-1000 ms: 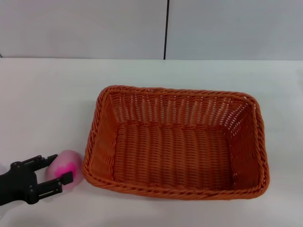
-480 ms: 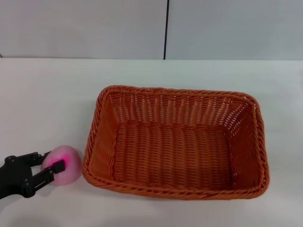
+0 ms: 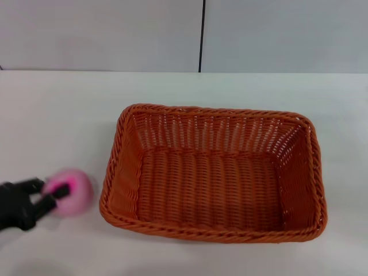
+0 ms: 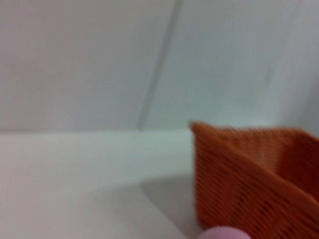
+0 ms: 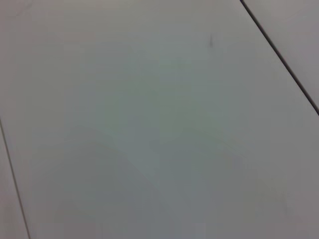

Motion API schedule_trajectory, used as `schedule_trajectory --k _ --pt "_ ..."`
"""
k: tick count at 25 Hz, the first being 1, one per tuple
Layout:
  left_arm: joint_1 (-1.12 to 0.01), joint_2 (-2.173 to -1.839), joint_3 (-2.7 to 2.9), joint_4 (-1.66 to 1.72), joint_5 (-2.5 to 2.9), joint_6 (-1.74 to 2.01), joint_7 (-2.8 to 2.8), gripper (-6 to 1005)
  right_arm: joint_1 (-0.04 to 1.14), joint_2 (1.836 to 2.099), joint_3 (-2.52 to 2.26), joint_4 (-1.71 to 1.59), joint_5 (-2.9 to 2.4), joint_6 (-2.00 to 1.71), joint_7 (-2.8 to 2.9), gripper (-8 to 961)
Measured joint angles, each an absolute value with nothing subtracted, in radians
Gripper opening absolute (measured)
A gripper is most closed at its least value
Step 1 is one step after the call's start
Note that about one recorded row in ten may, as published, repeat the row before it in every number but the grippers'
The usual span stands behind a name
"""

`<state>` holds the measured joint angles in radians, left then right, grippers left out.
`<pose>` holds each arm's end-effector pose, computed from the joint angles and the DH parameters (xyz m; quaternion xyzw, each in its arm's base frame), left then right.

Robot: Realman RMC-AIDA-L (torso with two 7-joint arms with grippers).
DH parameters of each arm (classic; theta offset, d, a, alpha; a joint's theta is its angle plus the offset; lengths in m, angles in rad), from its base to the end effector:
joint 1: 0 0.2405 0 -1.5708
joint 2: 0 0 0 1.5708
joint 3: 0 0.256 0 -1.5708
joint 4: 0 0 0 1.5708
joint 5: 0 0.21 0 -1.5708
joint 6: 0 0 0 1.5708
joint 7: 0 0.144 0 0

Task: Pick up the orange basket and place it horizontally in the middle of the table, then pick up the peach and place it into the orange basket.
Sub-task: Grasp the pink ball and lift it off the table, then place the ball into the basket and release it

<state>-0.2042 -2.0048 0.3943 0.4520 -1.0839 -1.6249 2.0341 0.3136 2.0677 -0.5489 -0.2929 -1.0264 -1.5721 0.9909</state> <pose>-0.3797 0.2093 0.0230 -0.8743 -0.3285 -0.2629 0.2418 0.3323 0.2906 0.0754 -0.6377 0.2604 0.5426 0.4808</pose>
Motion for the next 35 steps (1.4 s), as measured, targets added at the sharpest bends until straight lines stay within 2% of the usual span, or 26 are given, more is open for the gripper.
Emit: schedule_trajectory --k 12,22,27,32,35 --pt "-0.271 -2.053 0.009 0.361 -1.229 -1.698 2.0 216 0.316 2.069 -0.549 -0.269 -1.026 -1.572 0.983 405" --pt "-0.379 -2.06 0.22 0.301 -1.226 -1.812 1.958 158 0.318 2.071 -0.549 -0.258 -1.032 -1.554 0.981 404" --pt "-0.417 -2.066 0.36 0.301 -1.224 -1.815 1.949 182 0.319 2.071 -0.55 -0.258 -1.033 -1.55 0.981 404" --pt "-0.415 -2.065 0.363 0.301 -1.232 -1.816 1.948 401 0.319 2.072 -0.553 -0.256 -1.034 -1.548 0.98 404" --pt "-0.412 -2.064 0.361 0.301 -1.232 -1.816 1.947 639 0.319 2.072 -0.553 -0.249 -1.034 -1.548 0.98 404"
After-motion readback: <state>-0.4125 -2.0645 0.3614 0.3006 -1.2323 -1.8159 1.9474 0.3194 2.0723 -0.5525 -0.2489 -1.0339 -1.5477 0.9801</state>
